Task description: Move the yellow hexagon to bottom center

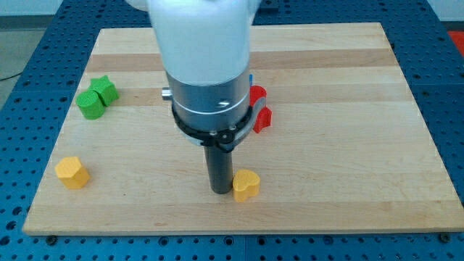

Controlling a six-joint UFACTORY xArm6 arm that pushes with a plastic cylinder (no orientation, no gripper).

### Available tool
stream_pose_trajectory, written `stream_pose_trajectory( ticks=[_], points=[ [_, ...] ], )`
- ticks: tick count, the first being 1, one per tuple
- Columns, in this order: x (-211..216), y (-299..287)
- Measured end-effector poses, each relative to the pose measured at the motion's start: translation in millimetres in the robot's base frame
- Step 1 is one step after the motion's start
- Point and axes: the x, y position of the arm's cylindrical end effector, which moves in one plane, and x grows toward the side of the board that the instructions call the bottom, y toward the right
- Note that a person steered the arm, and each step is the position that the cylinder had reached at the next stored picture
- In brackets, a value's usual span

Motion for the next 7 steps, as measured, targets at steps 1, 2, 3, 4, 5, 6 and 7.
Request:
stream_pose_trajectory(
  ticks=[1, 2, 3, 4, 5, 6, 7],
  points=[
    [1, 14],
    [9, 34],
    [9, 36],
    [9, 35],
    [39, -1],
    [54, -41],
    [50, -114]
  ],
)
